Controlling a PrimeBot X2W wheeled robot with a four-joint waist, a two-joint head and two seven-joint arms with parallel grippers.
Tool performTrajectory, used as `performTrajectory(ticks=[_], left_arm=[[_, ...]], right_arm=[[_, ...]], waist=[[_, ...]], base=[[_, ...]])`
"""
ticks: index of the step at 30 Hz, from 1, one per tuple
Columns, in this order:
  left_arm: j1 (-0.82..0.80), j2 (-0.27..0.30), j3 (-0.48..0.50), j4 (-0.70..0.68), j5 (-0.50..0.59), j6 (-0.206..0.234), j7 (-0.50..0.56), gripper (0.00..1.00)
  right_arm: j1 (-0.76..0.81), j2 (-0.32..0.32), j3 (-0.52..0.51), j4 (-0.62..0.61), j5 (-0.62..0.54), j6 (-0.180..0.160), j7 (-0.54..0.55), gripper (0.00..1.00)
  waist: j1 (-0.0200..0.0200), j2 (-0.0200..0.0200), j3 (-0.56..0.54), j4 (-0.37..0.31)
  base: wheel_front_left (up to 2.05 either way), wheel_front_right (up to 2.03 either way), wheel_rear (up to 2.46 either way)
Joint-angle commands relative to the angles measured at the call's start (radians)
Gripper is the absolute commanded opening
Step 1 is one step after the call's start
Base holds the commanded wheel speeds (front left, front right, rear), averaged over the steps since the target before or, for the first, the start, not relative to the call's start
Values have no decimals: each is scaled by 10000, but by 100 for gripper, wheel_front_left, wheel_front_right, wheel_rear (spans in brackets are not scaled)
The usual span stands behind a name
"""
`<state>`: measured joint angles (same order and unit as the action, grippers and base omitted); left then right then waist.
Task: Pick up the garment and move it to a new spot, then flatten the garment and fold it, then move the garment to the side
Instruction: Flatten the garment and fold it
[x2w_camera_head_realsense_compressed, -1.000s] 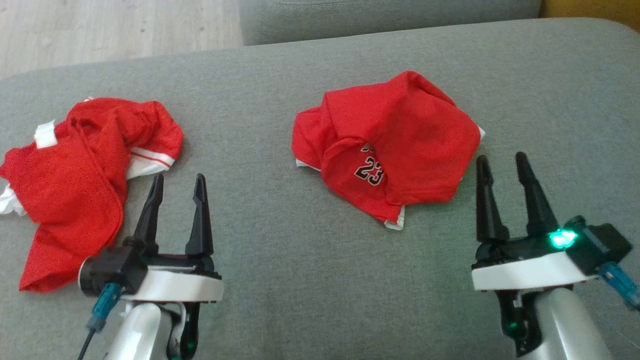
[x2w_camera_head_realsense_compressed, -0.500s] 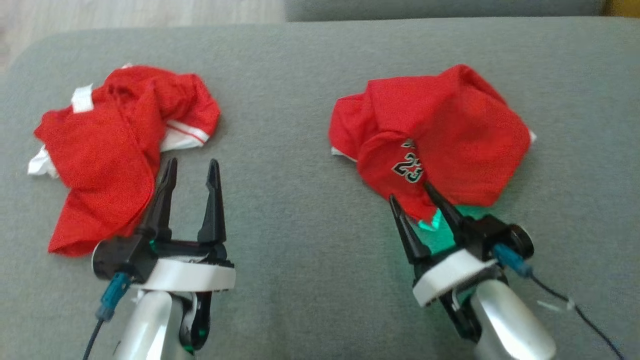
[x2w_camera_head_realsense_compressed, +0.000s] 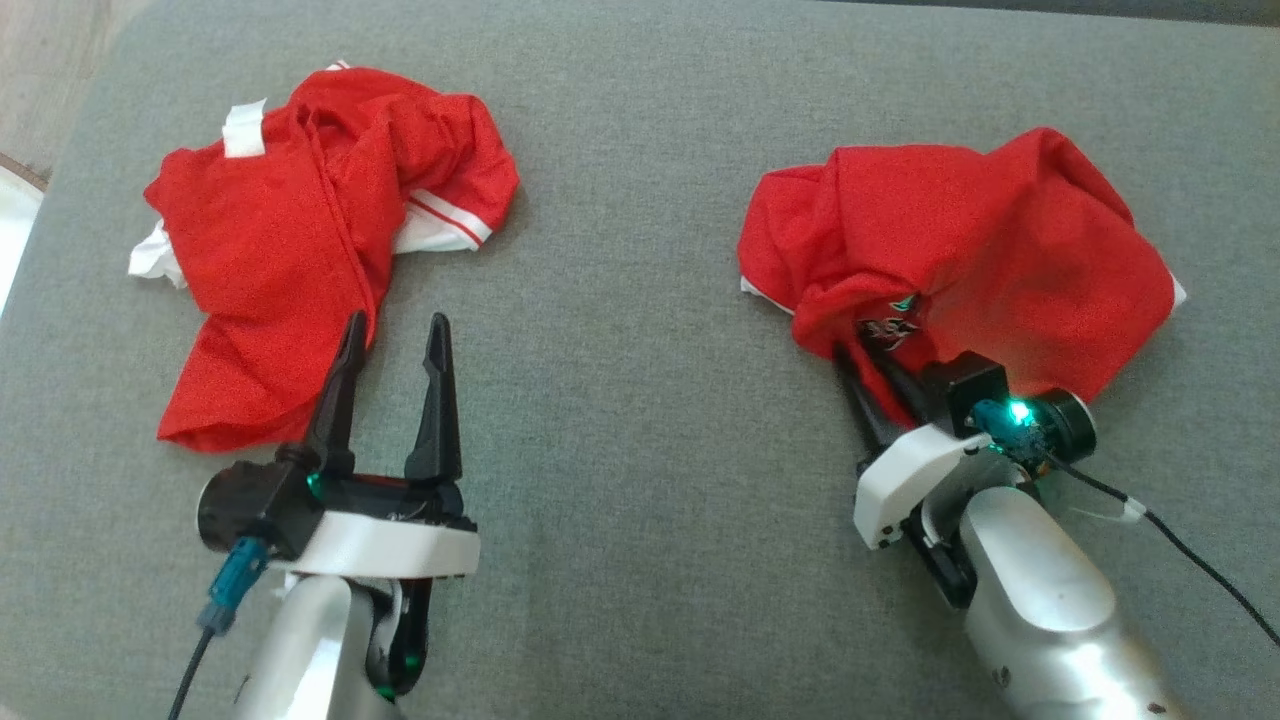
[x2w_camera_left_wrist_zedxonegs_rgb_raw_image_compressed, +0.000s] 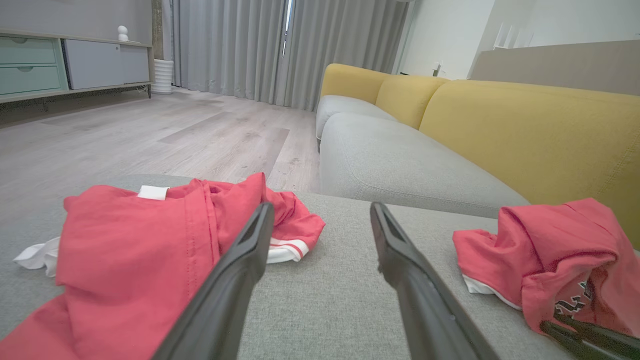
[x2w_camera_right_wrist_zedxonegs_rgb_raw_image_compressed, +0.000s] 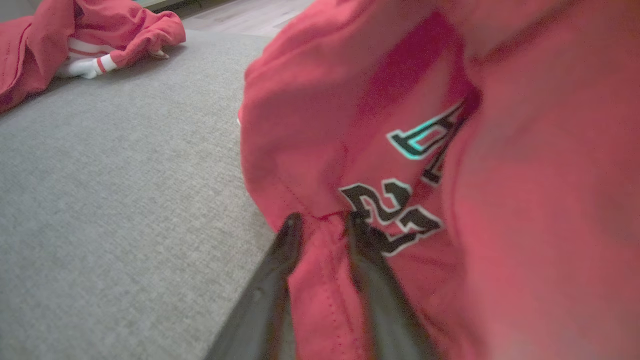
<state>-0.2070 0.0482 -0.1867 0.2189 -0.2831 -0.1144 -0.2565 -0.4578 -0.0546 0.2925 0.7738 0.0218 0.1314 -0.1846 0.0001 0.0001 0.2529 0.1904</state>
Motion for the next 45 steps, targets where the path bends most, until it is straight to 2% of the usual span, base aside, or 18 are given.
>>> performTrajectory(ticks=[1,7,11,14,17,18,21,27,34,35,36,38,39,45], left_arm=[[-367,24,323,-268,-38,-26,-53,100],[-150,22,546,-184,-135,110,-53,100],[255,21,951,-84,-122,125,-53,100],[504,21,1254,-136,-85,138,-53,100],[626,21,1363,-324,-80,175,-53,100],[626,21,1363,-324,-80,175,-53,100],[625,21,1333,-440,-40,161,-53,100],[488,21,1133,-319,95,104,-53,100],[366,21,1191,-219,154,67,-53,100],[348,21,1186,-207,164,58,-53,100],[331,20,1189,-198,173,51,-53,100],[285,20,1209,-180,195,37,-53,100],[263,20,1208,-164,219,27,-53,100],[123,20,1209,-254,213,-6,-53,100]], right_arm=[[46,44,333,-88,253,-7,-63,0],[-232,44,1343,-1240,1844,-7,-617,0],[-722,44,1963,-2966,3285,-7,-746,0],[-1049,44,1762,-4384,4250,-7,-765,0],[-1076,44,1091,-5263,4890,-7,-768,0],[-1076,44,1091,-5263,4890,-7,-768,0],[-778,44,202,-5226,5098,-7,-754,0],[264,-95,-2735,-4049,3624,-7,368,0],[923,-239,-5087,-3190,2481,-7,1377,0],[980,-244,-5363,-3072,2164,-7,1476,34],[1002,-237,-5732,-3002,1796,-7,1465,100],[1022,-264,-6214,-3102,475,-7,1144,100],[973,-173,-6287,-3171,195,-7,1041,100],[971,34,-5512,-3728,-67,-7,268,100]], waist=[[-1,-1,-68,-13],[-1,-1,-495,-337],[-1,-1,-847,-710],[-1,-1,-1079,-976],[-1,-1,-1213,-1241],[-1,-1,-1213,-1241],[-1,-1,-1268,-1489],[-1,-1,-1196,-1832],[-1,-1,-997,-2244],[-1,-1,-984,-2299],[-1,-1,-970,-2357],[-1,-1,-941,-2463],[-1,-1,-936,-2519],[-1,-1,-929,-2787]], base=[[0,0,0],[0,0,0],[0,0,0],[0,0,0],[0,0,0],[0,0,0],[0,0,0],[0,0,0],[0,0,0],[0,0,0],[0,0,0],[0,0,0],[0,0,0],[0,0,0]])
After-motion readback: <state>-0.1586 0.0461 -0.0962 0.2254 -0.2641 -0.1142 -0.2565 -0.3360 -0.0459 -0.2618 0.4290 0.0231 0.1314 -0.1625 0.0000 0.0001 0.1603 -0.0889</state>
